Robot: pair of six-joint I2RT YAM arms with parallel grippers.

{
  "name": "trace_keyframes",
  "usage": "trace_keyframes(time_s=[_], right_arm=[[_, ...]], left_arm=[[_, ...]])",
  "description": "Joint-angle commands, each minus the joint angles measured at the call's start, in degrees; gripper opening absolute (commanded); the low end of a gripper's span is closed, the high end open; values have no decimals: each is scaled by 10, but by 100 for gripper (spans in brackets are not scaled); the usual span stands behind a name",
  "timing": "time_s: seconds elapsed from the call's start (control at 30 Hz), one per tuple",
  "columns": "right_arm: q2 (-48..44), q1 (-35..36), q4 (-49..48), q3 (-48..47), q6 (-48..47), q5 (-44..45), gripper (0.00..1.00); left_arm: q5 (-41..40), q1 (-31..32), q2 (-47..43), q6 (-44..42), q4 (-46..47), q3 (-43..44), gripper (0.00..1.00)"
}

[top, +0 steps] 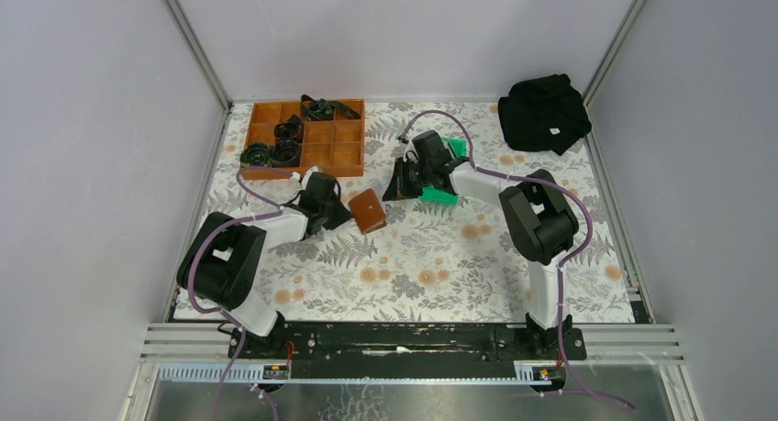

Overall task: Put the credit cards into the card holder
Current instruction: Open the card holder at the center of the board.

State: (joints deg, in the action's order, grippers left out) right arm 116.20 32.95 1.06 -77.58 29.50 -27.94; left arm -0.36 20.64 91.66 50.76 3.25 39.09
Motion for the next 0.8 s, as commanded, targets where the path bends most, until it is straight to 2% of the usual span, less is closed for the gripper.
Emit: trace_keyframes(time_s=[0.0, 0.77], right_arm=[[-36, -3, -2, -14, -7, -1, 0], [-54, -3, 14, -8, -13, 10, 0]], left_arm=[[9, 8, 35, -19, -63, -17, 19], [7, 8, 41, -18, -58, -20, 19]])
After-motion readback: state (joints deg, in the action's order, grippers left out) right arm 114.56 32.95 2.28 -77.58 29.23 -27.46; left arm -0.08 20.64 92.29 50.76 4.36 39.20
